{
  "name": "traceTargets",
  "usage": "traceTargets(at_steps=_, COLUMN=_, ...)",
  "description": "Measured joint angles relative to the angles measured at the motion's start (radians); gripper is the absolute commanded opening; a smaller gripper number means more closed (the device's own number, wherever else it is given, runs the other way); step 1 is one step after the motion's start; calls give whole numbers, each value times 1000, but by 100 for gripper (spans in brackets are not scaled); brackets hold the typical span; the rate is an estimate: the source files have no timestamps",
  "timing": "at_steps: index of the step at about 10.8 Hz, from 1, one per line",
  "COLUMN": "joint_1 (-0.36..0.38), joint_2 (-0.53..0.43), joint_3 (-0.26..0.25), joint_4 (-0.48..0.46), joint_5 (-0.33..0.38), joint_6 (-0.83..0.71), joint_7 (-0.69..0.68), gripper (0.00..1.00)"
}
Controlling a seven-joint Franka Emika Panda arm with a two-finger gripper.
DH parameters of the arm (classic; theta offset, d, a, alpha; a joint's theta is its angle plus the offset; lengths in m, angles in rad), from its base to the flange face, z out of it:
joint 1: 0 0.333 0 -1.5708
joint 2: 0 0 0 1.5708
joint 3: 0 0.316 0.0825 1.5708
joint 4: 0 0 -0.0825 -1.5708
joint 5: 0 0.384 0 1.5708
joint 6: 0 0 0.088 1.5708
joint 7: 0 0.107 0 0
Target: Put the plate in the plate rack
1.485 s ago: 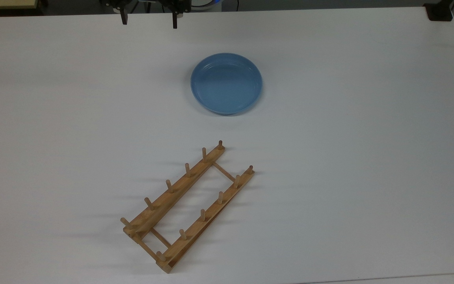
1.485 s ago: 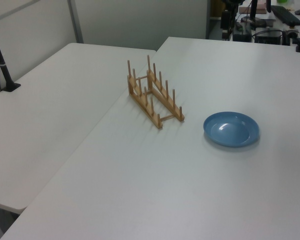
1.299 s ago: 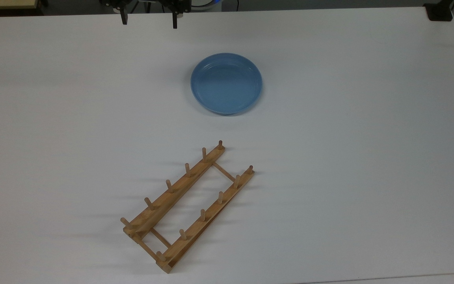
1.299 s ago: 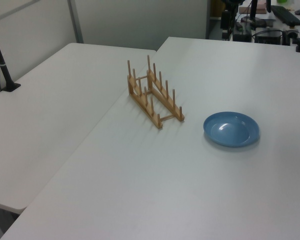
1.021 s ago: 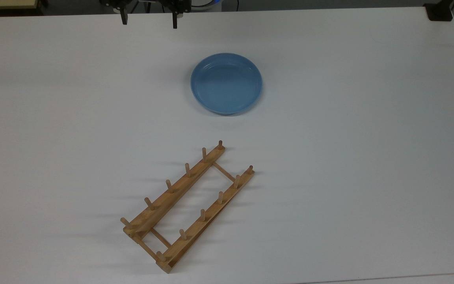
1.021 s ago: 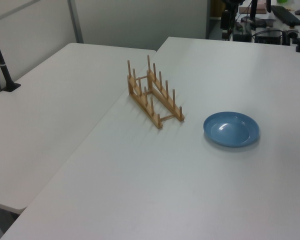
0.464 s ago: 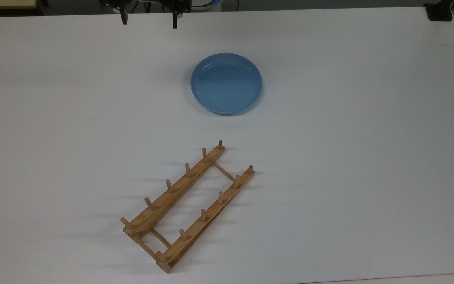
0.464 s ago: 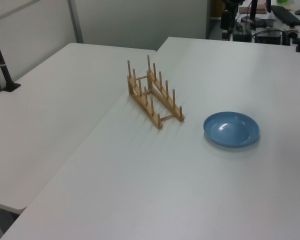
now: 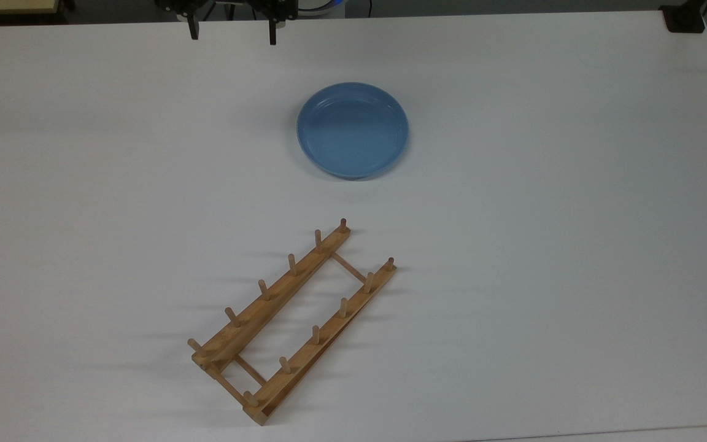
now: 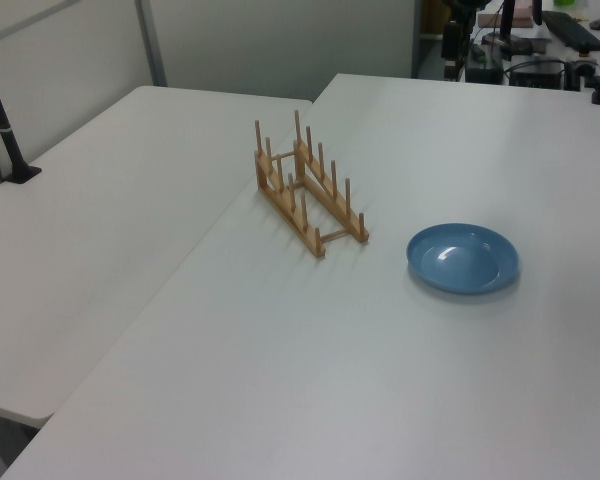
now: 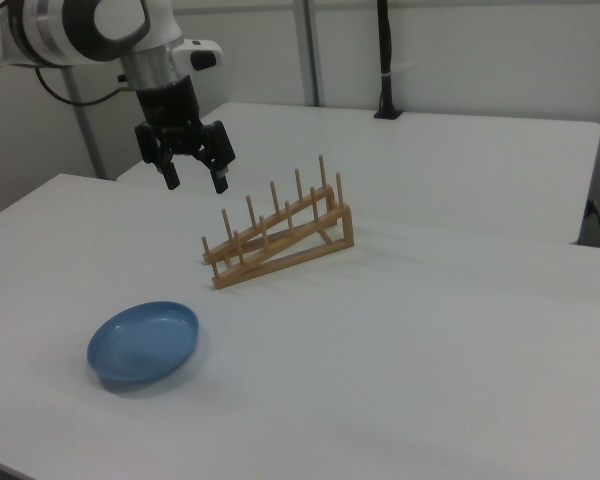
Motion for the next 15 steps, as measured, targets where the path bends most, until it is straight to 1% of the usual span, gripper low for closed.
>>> traceTargets(at_steps=2, joint_1=0, joint_2=4, joint_3=0, joint_4=-8, joint_5=0, joint_6=0, joint_7=-68, gripper=100)
traceTargets(at_steps=4, joint_1=-9, joint_2=16, joint_3=0, joint_4=-33, joint_5=0, joint_6=0, joint_7=-180, gripper=100)
traceTargets(at_steps=6, joint_1=-18, joint_2=44, joint_3=-1, joint_4=-71, joint_5=0, joint_6=1, joint_7=-292, gripper=100)
traceTargets(at_steps=8, joint_1=-18, joint_2=78, joint_3=0, joint_4=-136, joint_5=0, joint_6=66, joint_7=-366, gripper=99)
traceTargets(at_steps=10, joint_1=-18, joint_2=101, joint_3=0, joint_4=-233, joint_5=0, joint_6=175, joint_7=-399, gripper=80)
traceTargets(at_steps=11, joint_1=-14, joint_2=115, joint_3=0, joint_4=-273, joint_5=0, joint_6=213, joint_7=-405, gripper=73)
traceTargets(at_steps=13, joint_1=-1, joint_2=156, joint_3=9, joint_4=-303, joint_5=0, joint_6=233, joint_7=-410, gripper=66)
traceTargets(at_steps=14, joint_1=15, joint_2=177, joint_3=11, joint_4=-304, joint_5=0, joint_6=234, joint_7=-410, gripper=56)
traceTargets(at_steps=15, joint_1=32, joint_2=198, joint_3=13, joint_4=-304, joint_5=0, joint_6=234, joint_7=-410, gripper=50)
